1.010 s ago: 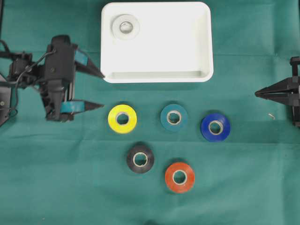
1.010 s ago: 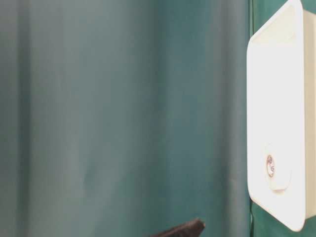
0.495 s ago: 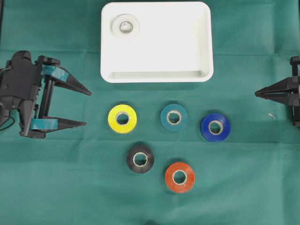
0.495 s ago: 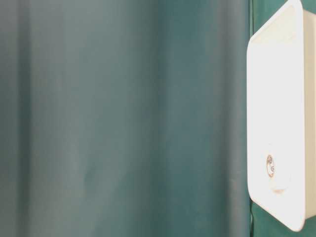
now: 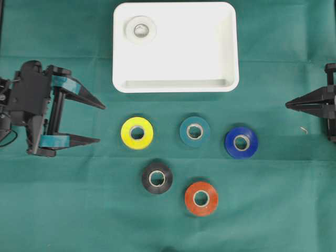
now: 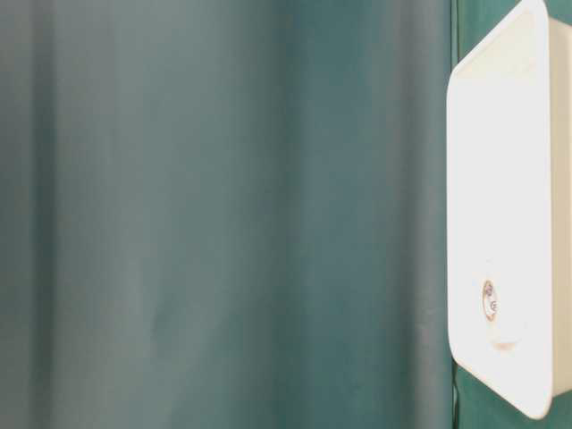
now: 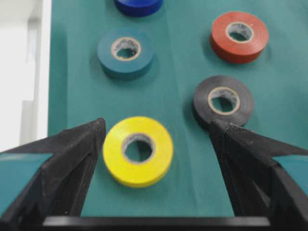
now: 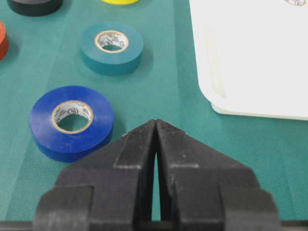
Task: Put the tape into the white case with the left arm.
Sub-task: 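Move the left gripper past the yellow roll toward the red roll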
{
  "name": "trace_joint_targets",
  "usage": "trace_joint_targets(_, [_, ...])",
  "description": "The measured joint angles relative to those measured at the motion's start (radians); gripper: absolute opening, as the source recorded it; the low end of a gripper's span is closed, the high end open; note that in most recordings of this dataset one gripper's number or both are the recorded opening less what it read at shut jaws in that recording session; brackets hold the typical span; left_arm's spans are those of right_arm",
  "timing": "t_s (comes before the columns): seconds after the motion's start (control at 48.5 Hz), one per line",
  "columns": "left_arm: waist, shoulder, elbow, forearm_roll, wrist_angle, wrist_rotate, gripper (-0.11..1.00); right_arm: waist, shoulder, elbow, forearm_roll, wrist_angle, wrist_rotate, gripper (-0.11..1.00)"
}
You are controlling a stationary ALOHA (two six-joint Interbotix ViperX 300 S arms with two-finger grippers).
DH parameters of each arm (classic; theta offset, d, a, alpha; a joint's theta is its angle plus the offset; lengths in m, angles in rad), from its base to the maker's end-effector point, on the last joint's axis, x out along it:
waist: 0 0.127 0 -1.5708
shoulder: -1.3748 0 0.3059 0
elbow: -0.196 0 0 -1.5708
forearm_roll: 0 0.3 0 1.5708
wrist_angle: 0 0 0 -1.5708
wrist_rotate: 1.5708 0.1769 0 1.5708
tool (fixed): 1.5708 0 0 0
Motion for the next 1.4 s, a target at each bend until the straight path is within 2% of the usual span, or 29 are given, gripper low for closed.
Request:
trace_joint_targets(0.433, [-0.038, 0.245, -0.172, -0.002, 0.005, 0.006, 0.9, 0.0, 0.0, 0.0, 0.0, 0.0, 0.0, -0.09])
trace_joint_targets(0.969, [-0.063, 0.425, -0.327, -0.002, 0.011, 0.002, 0.9, 0.0, 0.0, 0.003, 0.002, 0.0, 0.0, -0.09])
trace_joint_targets(1.402, [-0.081, 0.614, -0.511, -0.002, 0.13, 0.0, 0.9, 0.0, 0.0, 0.003, 0.0, 0.0, 0.0, -0.09])
